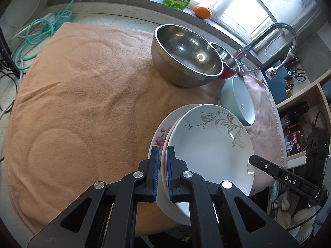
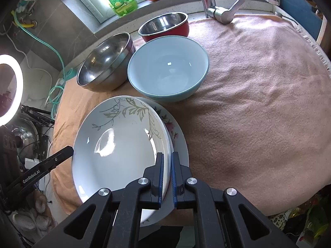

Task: Organize plates and bowls
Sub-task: 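Carry the leaf-pattern plate with both tools and lower it onto the pink-flower plates, then open both tools and release the leaf-pattern plate on the stack, then move both tools to the rim of the large steel bowl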

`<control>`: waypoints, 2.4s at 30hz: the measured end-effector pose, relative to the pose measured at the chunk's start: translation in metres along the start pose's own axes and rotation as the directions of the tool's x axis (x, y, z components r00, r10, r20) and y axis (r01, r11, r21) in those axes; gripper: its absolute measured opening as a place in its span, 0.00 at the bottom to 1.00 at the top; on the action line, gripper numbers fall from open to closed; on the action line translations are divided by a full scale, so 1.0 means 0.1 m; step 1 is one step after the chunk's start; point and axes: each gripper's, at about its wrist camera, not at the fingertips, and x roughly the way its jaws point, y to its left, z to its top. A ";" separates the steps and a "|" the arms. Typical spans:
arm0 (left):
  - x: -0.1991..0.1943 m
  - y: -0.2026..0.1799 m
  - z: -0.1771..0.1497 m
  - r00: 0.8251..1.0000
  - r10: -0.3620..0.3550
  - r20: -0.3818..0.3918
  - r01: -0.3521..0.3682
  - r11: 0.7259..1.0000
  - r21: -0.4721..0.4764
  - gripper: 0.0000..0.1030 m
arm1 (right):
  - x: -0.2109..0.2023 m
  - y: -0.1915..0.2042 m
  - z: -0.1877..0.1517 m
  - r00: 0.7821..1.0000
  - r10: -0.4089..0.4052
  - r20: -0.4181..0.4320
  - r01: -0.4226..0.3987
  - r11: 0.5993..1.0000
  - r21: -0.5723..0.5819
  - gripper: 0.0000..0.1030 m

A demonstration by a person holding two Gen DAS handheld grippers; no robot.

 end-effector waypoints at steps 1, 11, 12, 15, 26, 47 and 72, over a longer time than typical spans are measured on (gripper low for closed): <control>-0.01 0.00 0.01 1.000 -0.001 0.002 0.001 1.000 0.000 0.05 | -0.01 0.00 0.00 1.000 0.001 0.003 -0.001 1.000 0.004 0.08; -0.14 0.10 0.15 0.999 -0.012 0.034 0.012 1.000 -0.016 0.05 | -0.20 0.08 0.08 0.999 0.030 0.043 -0.030 1.000 0.002 0.08; -0.15 0.11 0.17 0.999 -0.015 0.037 0.016 1.000 -0.021 0.05 | -0.22 0.10 0.09 0.998 0.036 0.049 -0.036 0.999 0.000 0.08; -0.18 0.15 0.22 0.999 -0.015 0.044 0.016 1.000 -0.020 0.05 | -0.27 0.18 0.14 0.997 0.048 0.066 -0.047 0.999 -0.011 0.08; -0.25 0.27 0.51 0.997 -0.007 0.080 0.007 1.000 0.006 0.07 | -0.27 0.43 0.37 0.992 0.082 0.099 -0.080 0.996 -0.026 0.08; -0.02 0.20 1.12 0.995 -0.041 0.092 0.033 0.995 0.089 0.11 | -0.01 0.62 0.96 0.987 0.071 0.147 -0.077 0.996 0.034 0.16; 0.46 0.10 1.53 0.999 -0.017 0.048 0.011 0.994 0.108 0.11 | 0.47 0.65 1.50 0.991 0.014 0.131 -0.021 0.999 0.051 0.16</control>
